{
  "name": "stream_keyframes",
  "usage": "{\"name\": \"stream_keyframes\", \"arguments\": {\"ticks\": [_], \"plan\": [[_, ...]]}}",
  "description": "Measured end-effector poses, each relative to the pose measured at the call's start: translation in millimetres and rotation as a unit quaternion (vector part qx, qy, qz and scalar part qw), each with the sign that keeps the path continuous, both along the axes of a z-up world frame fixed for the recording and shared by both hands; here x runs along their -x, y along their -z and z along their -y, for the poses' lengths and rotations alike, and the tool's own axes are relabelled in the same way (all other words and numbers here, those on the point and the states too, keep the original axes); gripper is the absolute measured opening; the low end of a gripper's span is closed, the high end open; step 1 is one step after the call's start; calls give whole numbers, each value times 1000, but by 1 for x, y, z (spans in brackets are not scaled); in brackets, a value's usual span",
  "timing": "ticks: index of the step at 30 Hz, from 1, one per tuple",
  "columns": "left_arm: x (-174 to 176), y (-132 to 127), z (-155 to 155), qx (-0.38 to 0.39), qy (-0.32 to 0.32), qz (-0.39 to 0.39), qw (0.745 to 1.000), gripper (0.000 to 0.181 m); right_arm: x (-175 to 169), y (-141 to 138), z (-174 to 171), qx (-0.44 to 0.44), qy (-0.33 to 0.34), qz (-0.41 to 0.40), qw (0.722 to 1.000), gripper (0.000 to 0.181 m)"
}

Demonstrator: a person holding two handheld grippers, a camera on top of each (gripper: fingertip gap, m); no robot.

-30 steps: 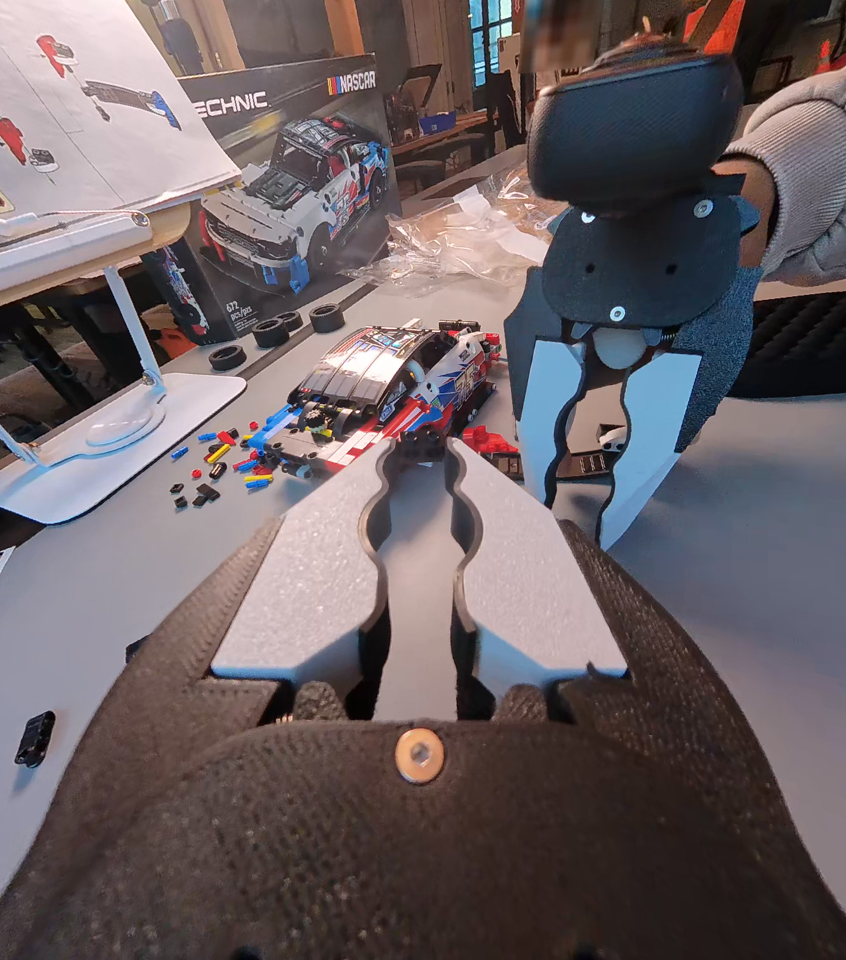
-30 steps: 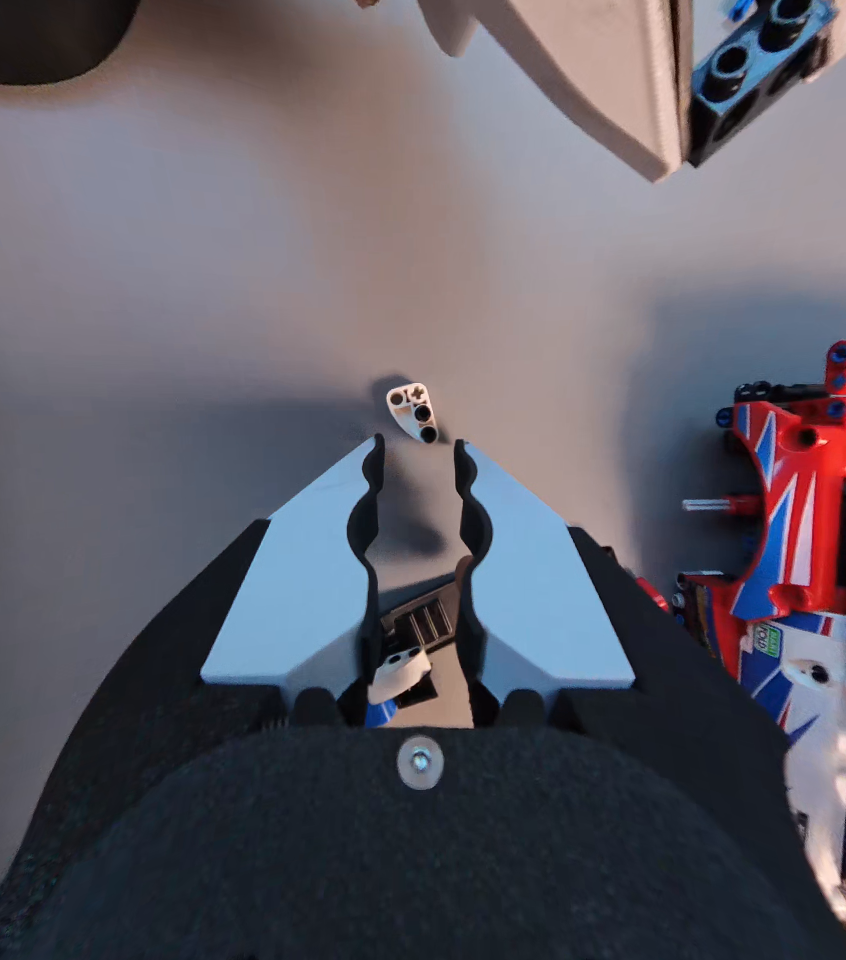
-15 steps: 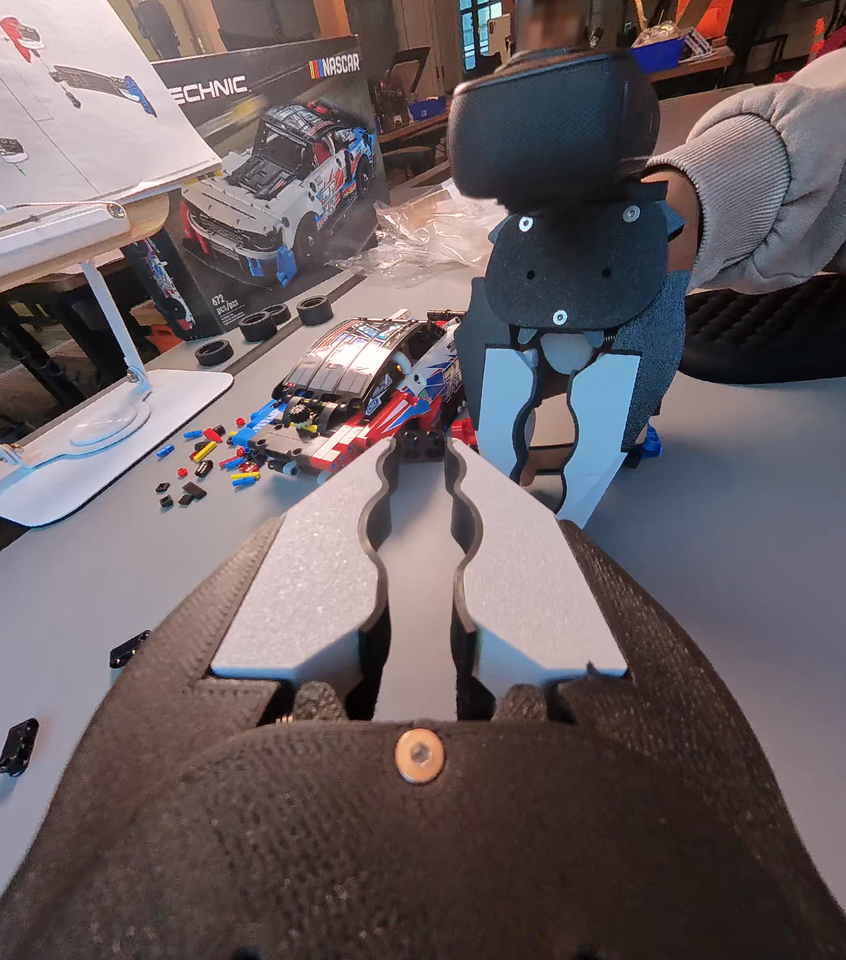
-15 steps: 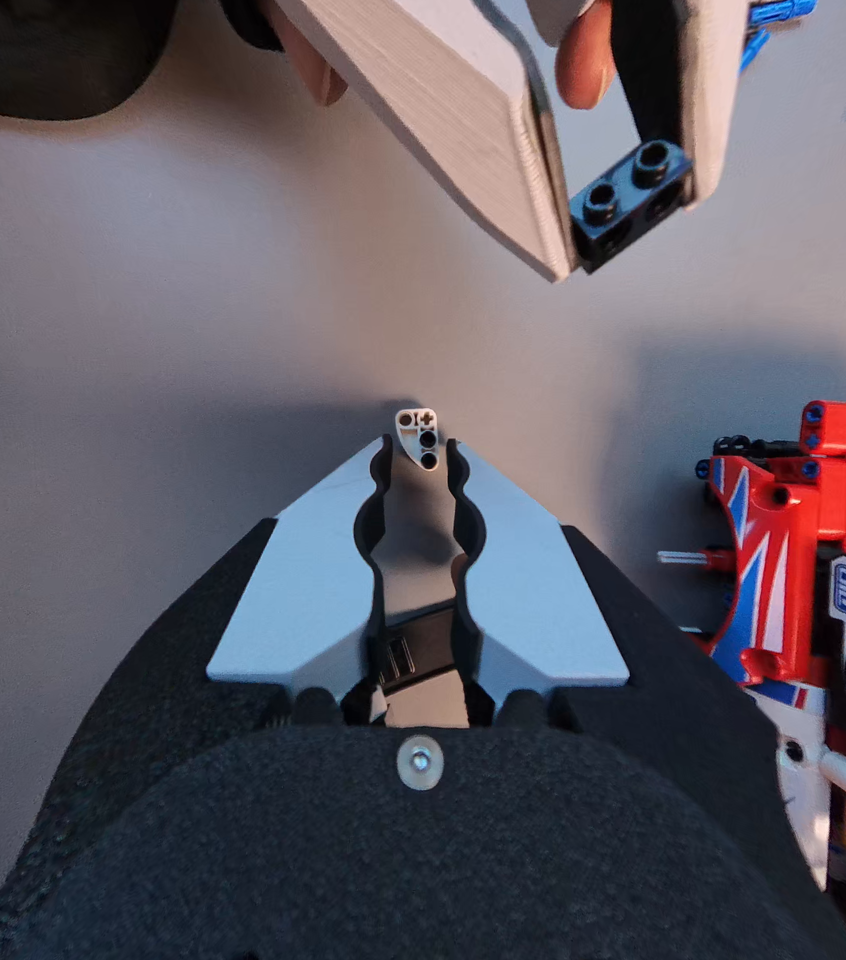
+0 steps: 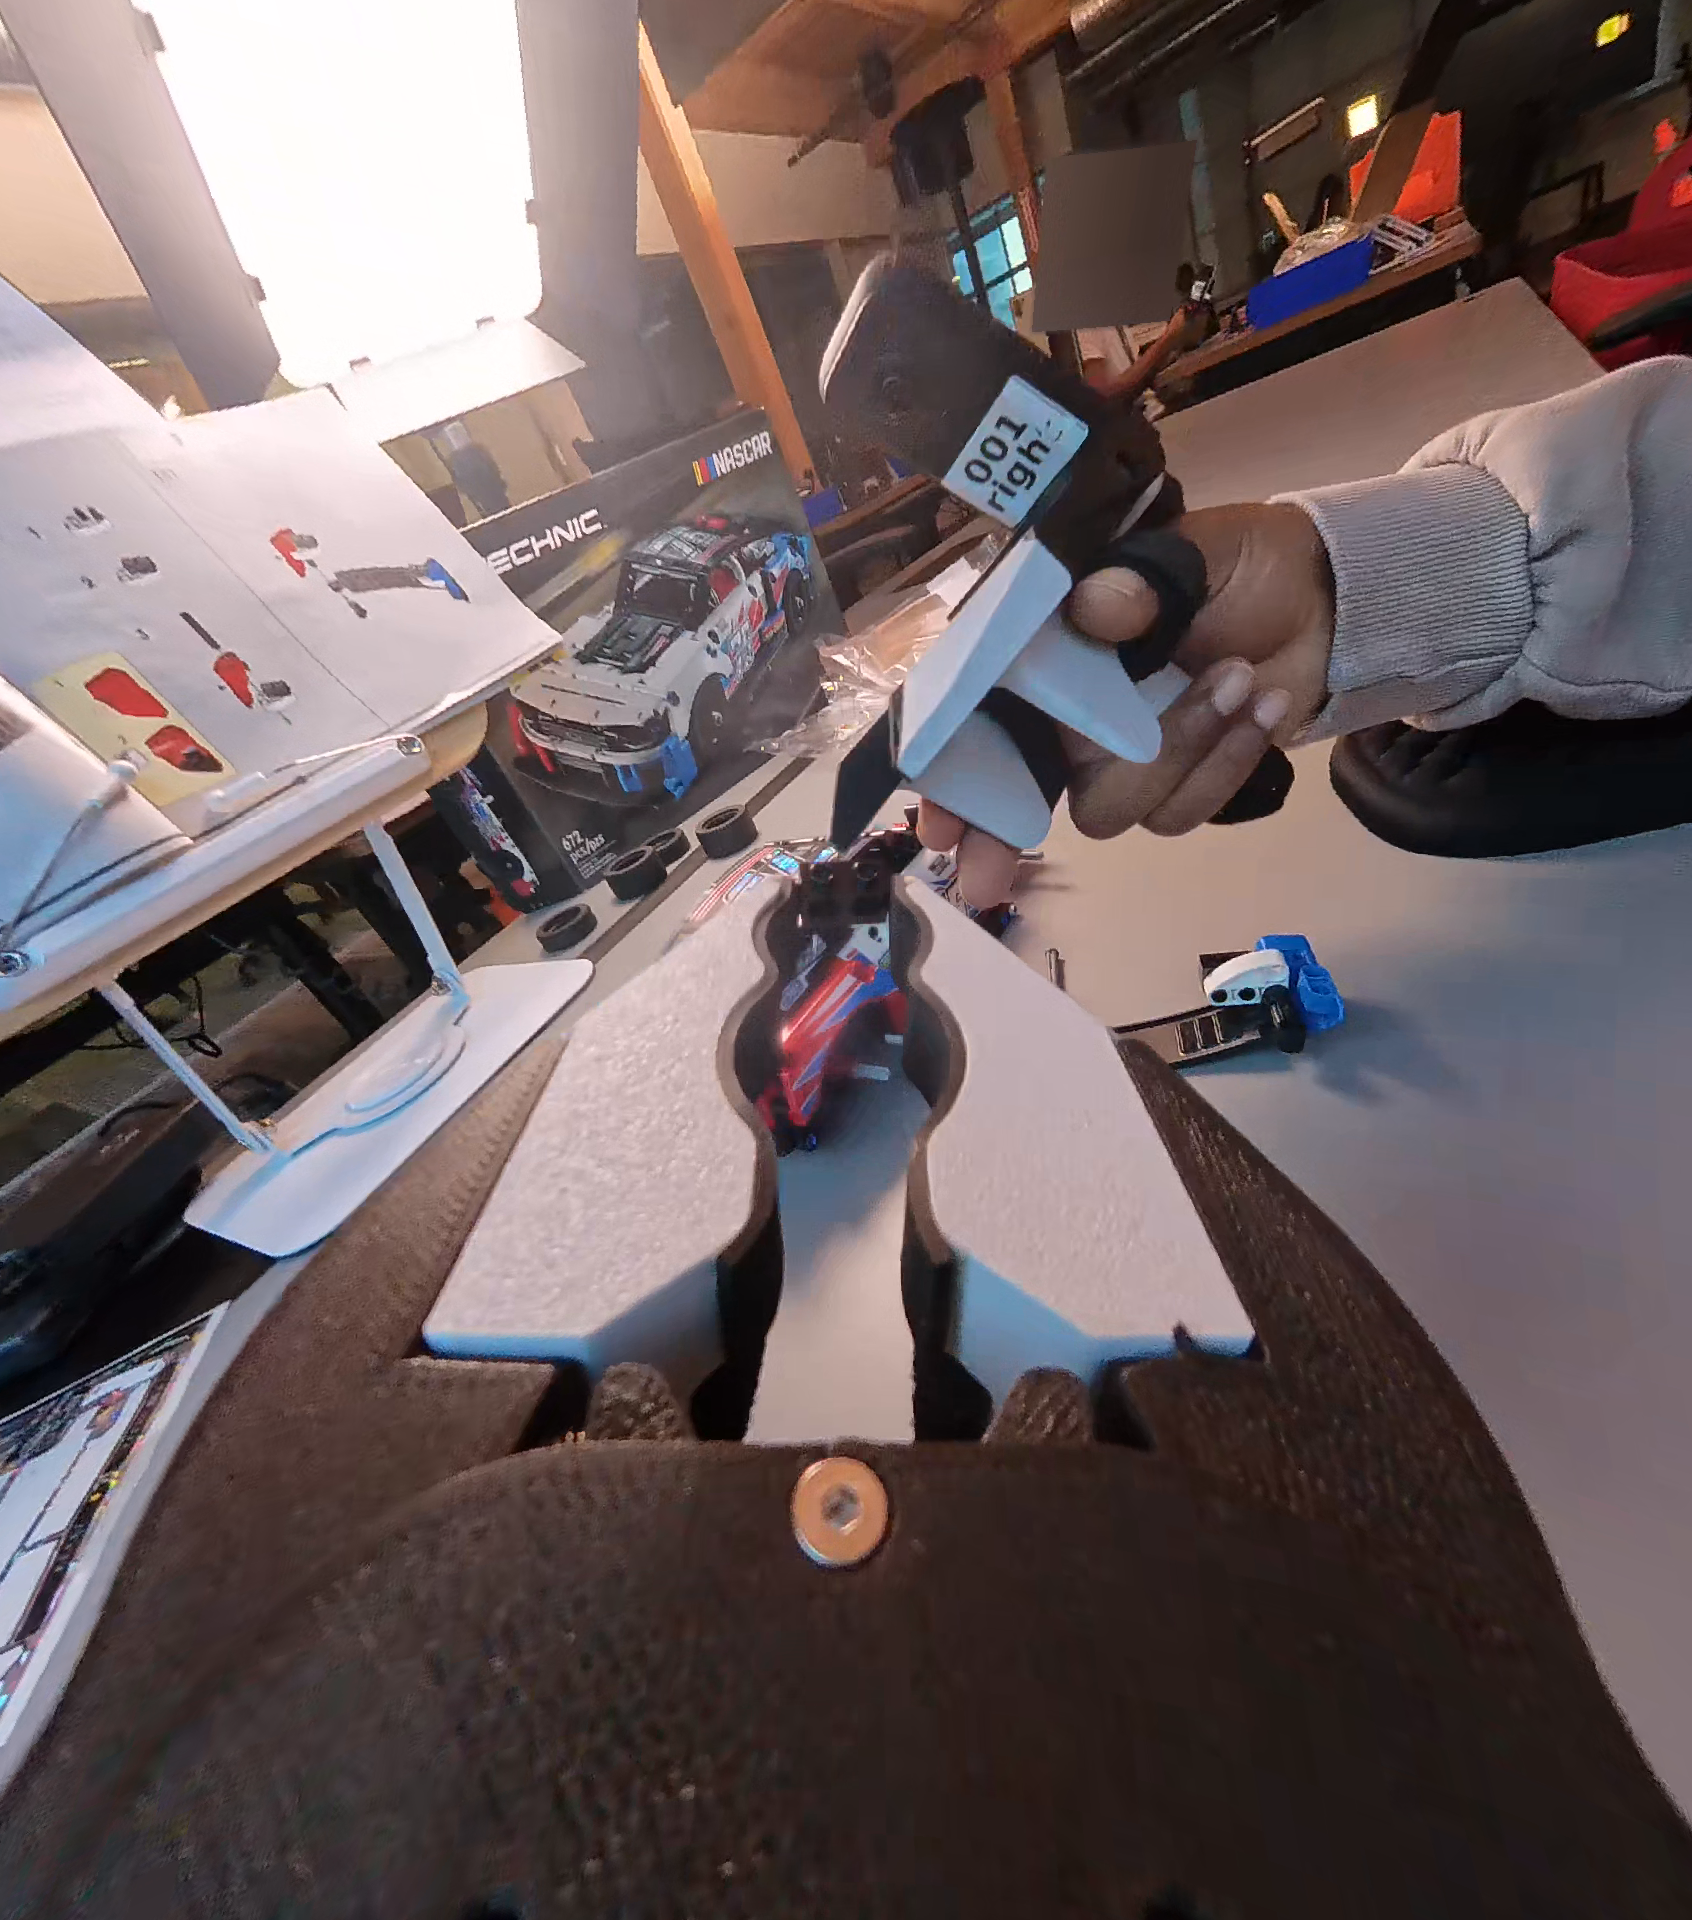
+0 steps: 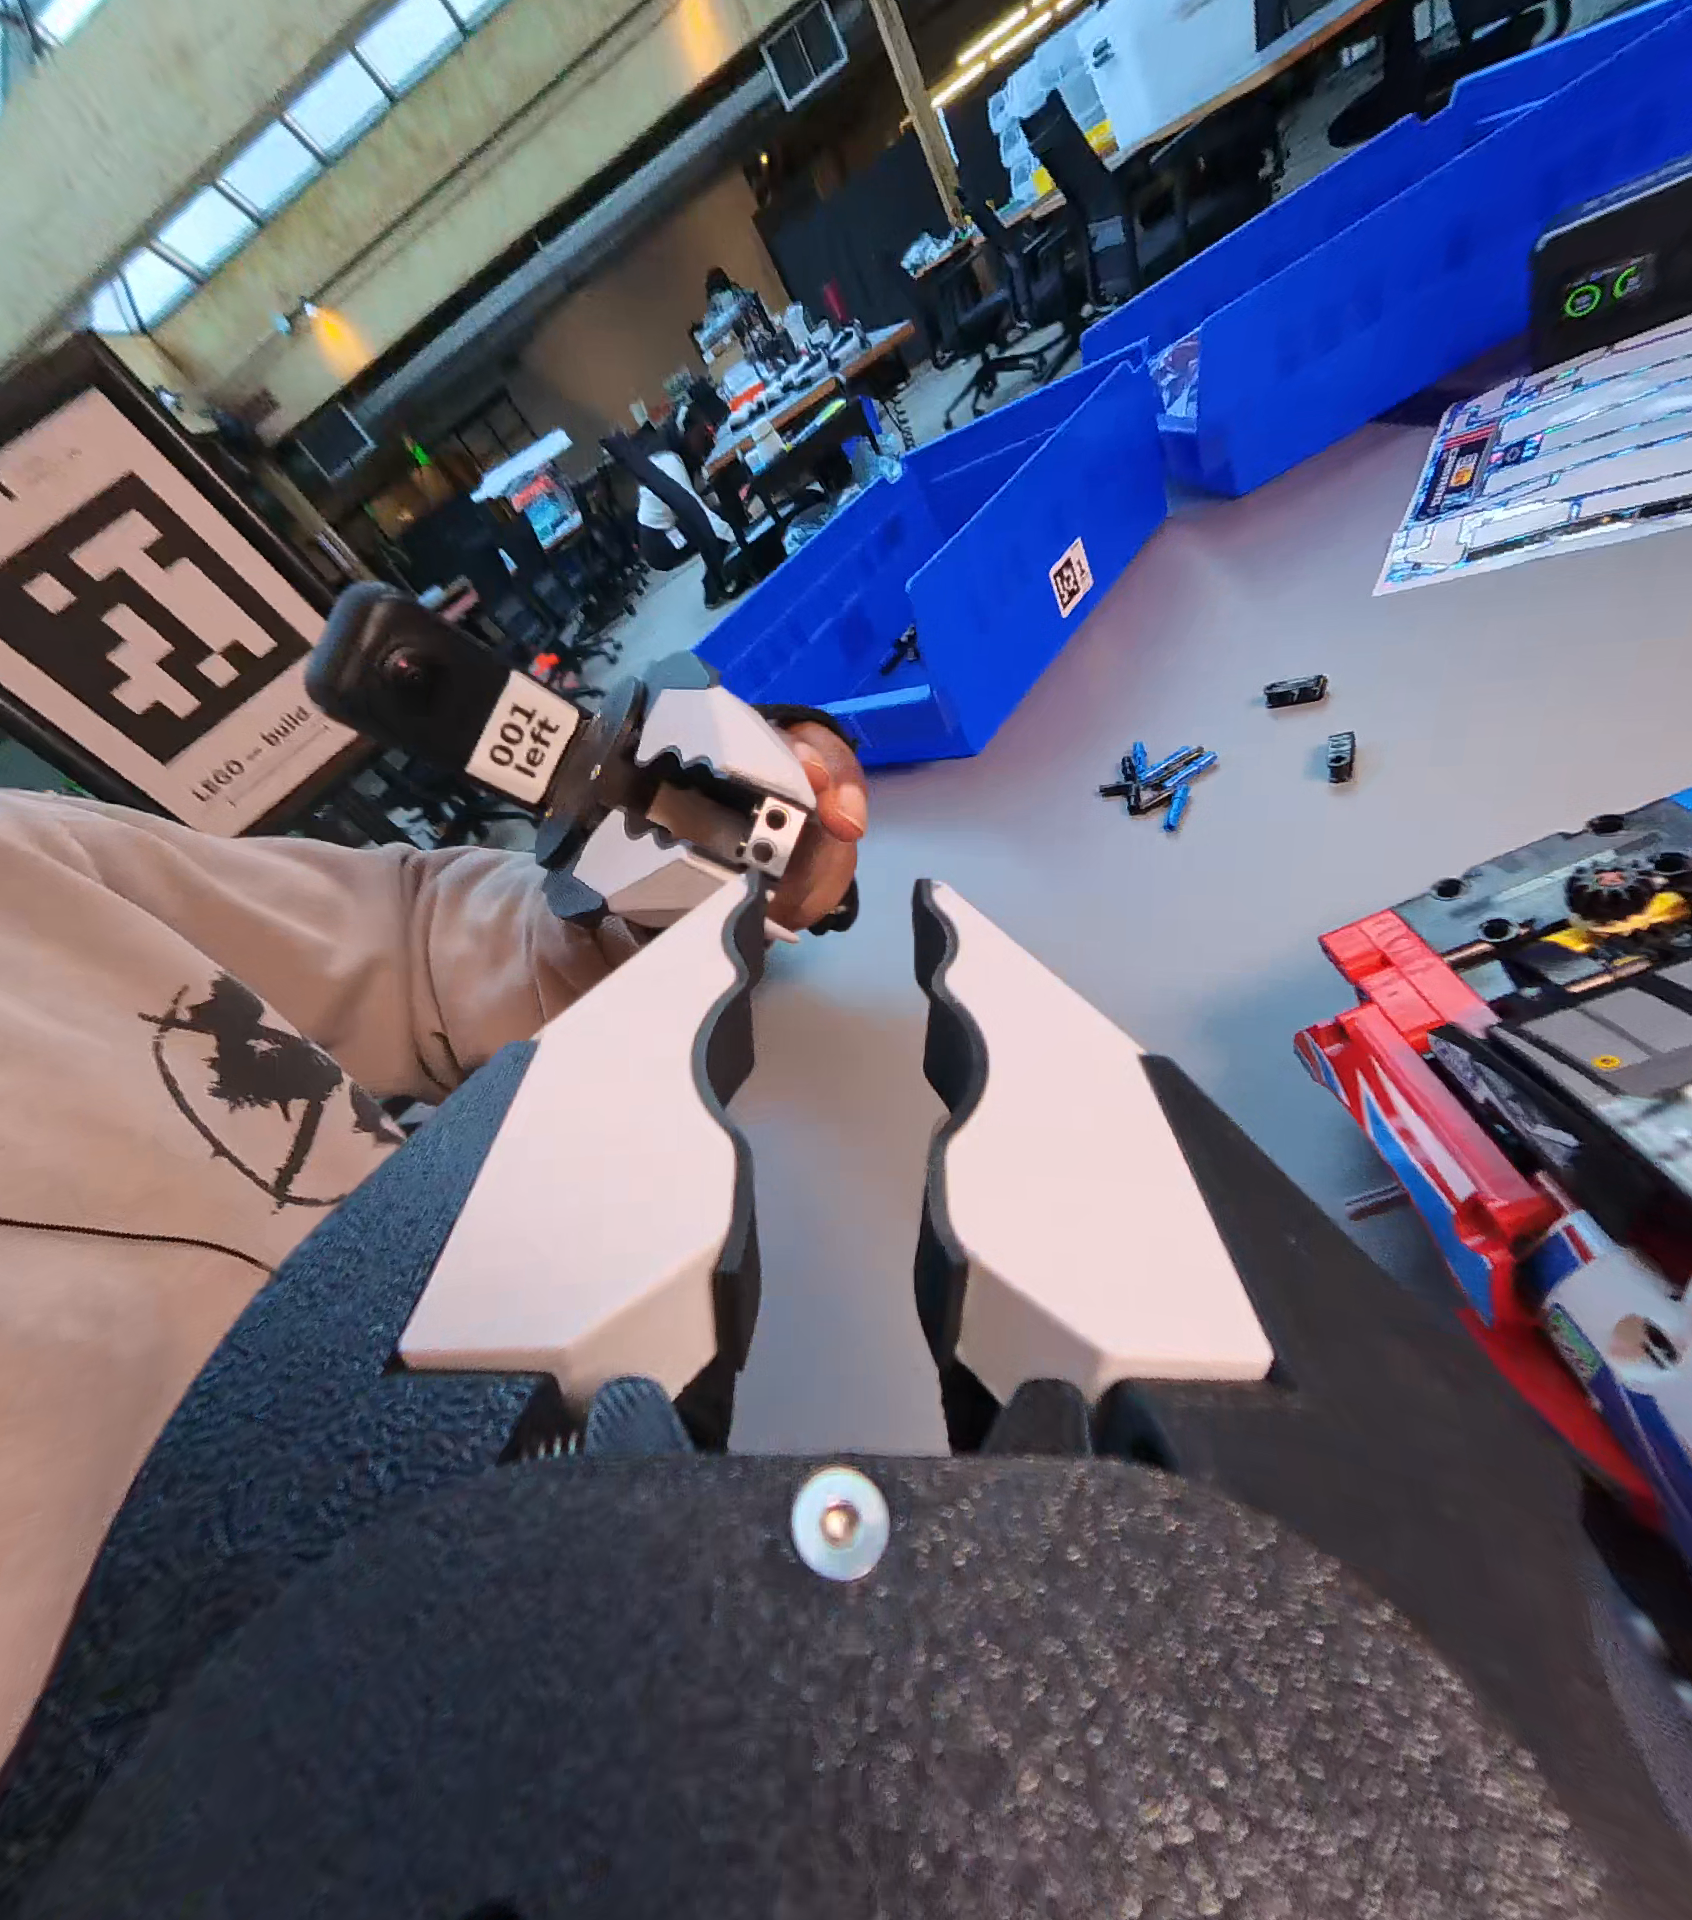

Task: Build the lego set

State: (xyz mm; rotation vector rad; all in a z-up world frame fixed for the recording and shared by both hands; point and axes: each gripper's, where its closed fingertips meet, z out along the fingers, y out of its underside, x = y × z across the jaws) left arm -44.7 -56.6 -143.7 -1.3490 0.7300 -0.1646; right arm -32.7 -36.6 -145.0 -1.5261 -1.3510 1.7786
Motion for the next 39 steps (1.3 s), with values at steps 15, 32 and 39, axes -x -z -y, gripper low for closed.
{"name": "stream_keyframes", "arguments": {"ticks": [15,32,39], "plan": [[-16,11,2,2,21,-30,999,14,9,8,30,44,-34,15,998,9],[-13,-19,35,363,401,443,715,14,-9,-13,45,-477,7,-128,869,25],[-36,-10,46,394,423,404,709,13,-10,-8,71,-530,-33,-143,836,9]]}}
